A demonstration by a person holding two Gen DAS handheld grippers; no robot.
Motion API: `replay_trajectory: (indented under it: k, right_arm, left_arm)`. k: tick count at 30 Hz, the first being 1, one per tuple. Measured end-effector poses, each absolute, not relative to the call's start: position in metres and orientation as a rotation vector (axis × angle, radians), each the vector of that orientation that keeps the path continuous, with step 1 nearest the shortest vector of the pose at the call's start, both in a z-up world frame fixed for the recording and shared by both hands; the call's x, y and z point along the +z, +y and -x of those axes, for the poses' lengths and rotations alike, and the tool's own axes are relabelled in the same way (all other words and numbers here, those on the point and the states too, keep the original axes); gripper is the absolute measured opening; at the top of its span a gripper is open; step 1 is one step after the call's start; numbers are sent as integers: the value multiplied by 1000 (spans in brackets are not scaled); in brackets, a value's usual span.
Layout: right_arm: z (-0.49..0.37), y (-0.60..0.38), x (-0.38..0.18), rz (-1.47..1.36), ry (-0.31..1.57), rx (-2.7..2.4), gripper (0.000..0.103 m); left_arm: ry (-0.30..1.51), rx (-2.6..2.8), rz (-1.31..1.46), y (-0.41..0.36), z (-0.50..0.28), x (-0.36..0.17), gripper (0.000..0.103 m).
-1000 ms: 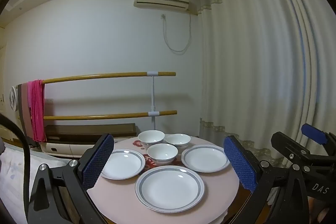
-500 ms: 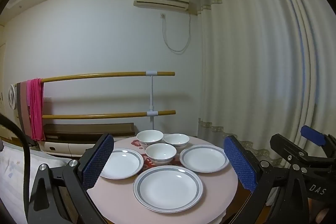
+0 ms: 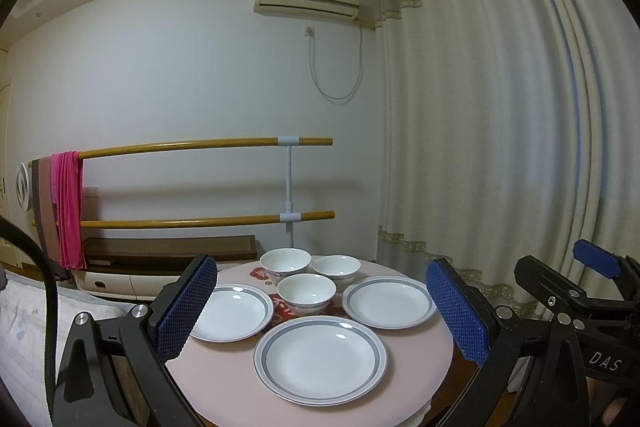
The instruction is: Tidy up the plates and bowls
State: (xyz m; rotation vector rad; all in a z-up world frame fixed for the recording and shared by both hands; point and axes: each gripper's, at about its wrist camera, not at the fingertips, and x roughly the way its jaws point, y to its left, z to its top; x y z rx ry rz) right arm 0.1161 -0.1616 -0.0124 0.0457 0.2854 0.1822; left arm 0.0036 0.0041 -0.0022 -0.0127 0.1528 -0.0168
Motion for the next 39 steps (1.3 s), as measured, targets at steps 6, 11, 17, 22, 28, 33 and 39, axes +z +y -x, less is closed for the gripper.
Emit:
replay_trajectory:
  k: [6,11,17,22,28,33,39]
  right_arm:
    - [-115,-162,-11,-48,287,176,103]
    - [-114,-161,-10,-46,287,169,103]
    - [-111,-160,-7,-38,284,128,103]
    - [-112,-159,-6,-34,284,115,103]
    - [-112,-158,-6,-34,287,112,103]
    - [-112,-156,-6,-31,286,116,103]
    - [-111,-154,-6,-26,289,118,103]
  left_arm:
    - [153,-18,14,5,-4,-3,102]
    - [153,-17,13,4,-4,-3,102]
    - [161,-21,12,5,-6,-4,102]
    - [166,-18,7,6,-6,-2,102]
    - [159,-12,7,8,-3,1,102]
    - [157,-5,8,8,-2,2,102]
    - [160,-1,6,4,-3,0,102]
